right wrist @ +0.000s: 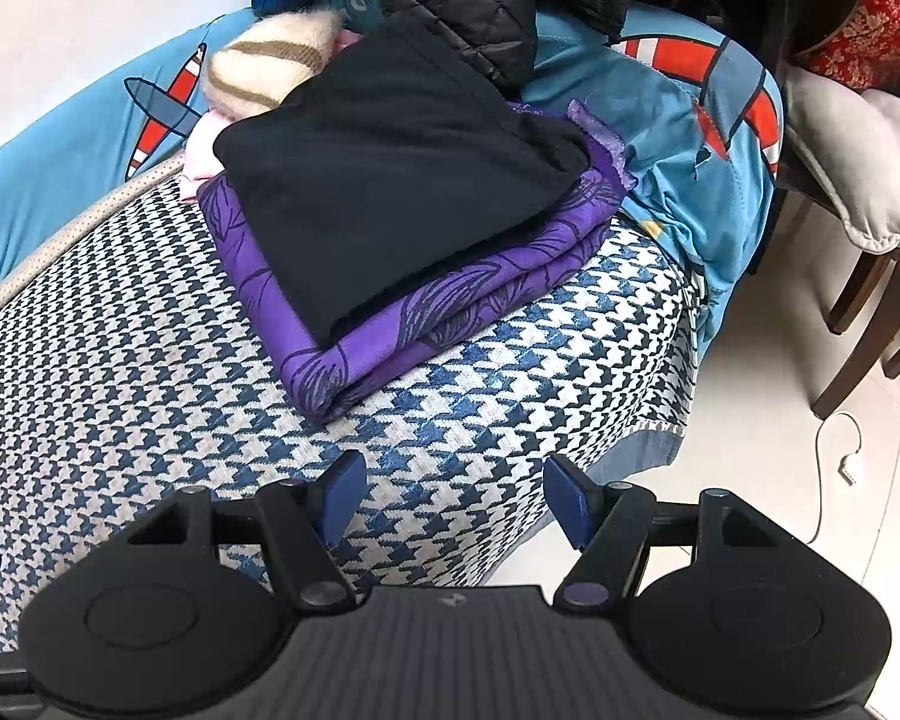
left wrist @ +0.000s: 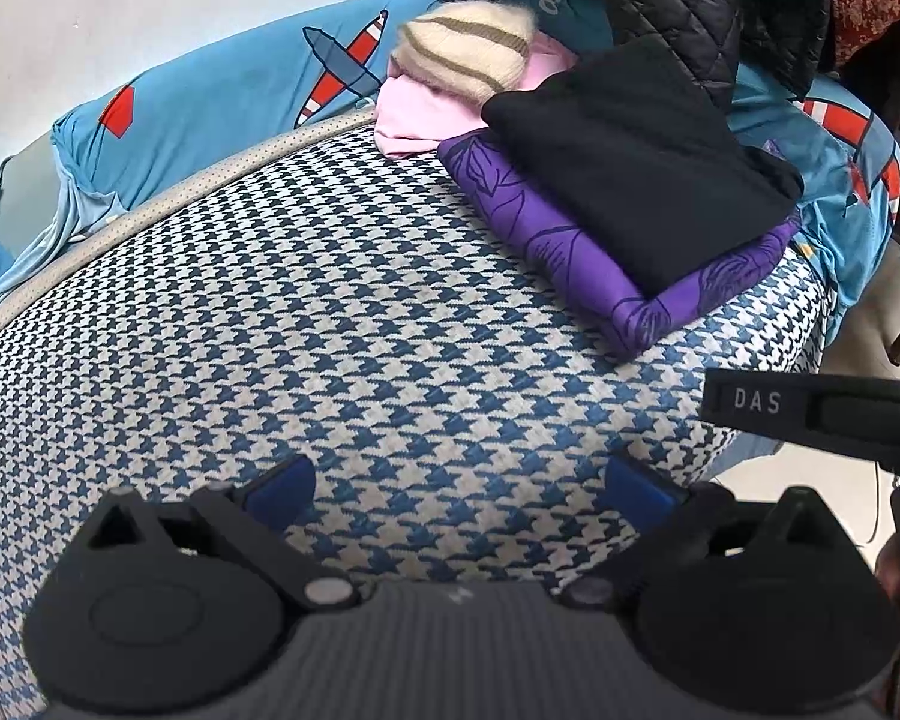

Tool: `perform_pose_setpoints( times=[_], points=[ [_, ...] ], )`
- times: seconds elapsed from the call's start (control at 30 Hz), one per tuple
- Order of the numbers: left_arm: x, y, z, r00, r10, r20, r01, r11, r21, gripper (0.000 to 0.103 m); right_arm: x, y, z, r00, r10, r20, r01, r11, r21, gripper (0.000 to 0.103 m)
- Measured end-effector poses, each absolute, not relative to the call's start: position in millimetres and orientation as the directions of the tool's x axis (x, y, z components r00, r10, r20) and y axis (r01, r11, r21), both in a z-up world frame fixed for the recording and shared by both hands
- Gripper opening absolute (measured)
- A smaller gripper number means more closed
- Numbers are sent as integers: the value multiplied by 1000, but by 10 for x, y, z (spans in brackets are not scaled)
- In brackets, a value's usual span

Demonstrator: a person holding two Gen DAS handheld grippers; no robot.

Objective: Fold clothes

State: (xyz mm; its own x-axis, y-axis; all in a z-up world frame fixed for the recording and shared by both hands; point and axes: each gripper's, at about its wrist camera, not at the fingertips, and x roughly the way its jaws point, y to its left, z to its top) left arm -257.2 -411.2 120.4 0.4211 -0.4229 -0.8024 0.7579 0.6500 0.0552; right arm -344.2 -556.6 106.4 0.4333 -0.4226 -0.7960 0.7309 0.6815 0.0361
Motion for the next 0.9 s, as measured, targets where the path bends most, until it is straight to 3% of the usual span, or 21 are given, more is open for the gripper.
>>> perform_pose_setpoints(
  times=[0.9],
  points=[
    [-2526, -4074, 1164, 434, -403, -806, 748, 659, 73, 103, -3385, -5521, 1055, 414, -433, -800, 718, 696, -5, 65]
  ],
)
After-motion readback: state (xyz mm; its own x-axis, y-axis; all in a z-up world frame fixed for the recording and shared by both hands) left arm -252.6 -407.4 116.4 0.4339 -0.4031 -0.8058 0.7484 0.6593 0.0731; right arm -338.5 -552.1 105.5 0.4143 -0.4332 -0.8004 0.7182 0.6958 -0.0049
